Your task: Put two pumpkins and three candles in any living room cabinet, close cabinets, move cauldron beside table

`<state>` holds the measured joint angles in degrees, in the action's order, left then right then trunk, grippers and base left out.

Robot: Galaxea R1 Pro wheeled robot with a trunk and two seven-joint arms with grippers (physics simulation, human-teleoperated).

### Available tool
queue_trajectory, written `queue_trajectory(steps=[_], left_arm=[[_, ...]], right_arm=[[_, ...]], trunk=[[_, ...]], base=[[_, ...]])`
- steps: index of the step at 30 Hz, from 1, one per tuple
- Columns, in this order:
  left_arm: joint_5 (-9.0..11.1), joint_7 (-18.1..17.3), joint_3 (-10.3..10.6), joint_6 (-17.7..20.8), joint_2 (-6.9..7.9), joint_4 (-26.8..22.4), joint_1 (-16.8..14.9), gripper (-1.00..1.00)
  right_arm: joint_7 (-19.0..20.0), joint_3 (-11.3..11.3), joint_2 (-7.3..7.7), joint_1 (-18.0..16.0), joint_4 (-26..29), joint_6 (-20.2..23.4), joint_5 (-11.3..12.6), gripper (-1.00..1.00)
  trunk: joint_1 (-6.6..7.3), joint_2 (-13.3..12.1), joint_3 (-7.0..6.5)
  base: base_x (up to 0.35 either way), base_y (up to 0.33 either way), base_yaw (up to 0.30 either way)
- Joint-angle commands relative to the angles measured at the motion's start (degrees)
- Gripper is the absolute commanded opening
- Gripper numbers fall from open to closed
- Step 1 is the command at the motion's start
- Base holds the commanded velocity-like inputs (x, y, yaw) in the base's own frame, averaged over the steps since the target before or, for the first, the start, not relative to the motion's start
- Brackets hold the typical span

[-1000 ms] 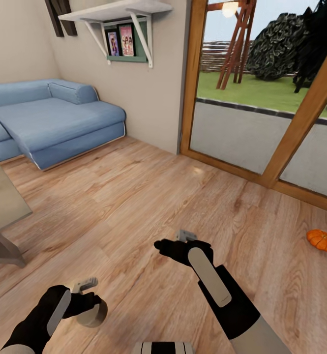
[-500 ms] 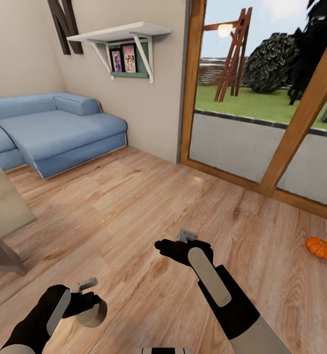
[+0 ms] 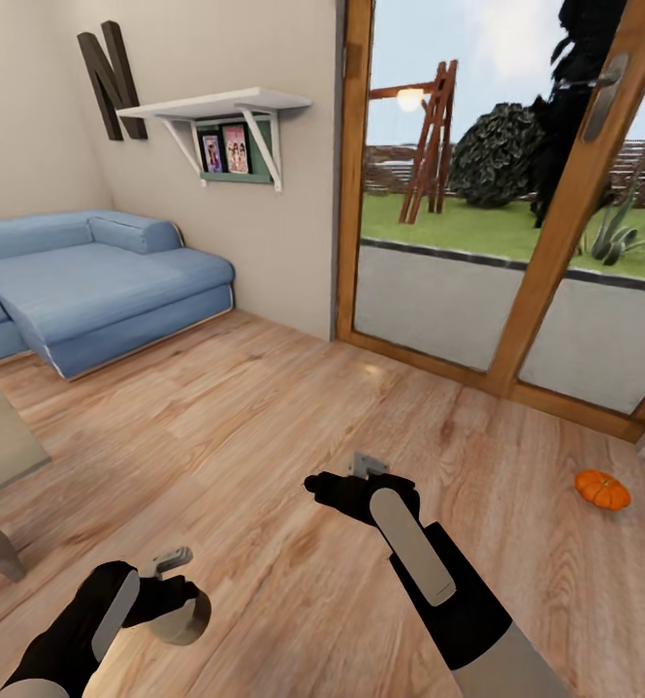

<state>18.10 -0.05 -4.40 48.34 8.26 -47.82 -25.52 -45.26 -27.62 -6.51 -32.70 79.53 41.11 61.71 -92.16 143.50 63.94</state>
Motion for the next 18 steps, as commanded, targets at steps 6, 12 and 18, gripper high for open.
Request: queue_trajectory(steps=[6, 12, 18], left_arm=[[-0.02, 0.02, 0.05, 0.00, 0.00, 0.00, 0.02, -1.00], [-0.08, 0.03, 0.09, 0.00, 0.00, 0.00, 0.02, -1.00], [-0.08, 0.05, 0.09, 0.00, -0.06, 0.00, 0.03, -1.00]], right_arm=[[-0.07, -0.14, -0.04, 0.00, -0.15, -0.10, -0.01, 1.00], [-0.02, -0.15, -0.05, 0.00, -0.16, -0.08, -0.01, 1.00], [0.00, -0.03, -0.08, 0.00, -0.23, -0.05, 0.05, 1.00]], trunk=[[0.15, -0.09, -1.52], [0.31, -0.17, -2.98], [0.46, -0.25, -4.33]], base=[[0.000, 0.000, -0.268], [0.000, 0.000, -0.273], [0.000, 0.000, -0.279]])
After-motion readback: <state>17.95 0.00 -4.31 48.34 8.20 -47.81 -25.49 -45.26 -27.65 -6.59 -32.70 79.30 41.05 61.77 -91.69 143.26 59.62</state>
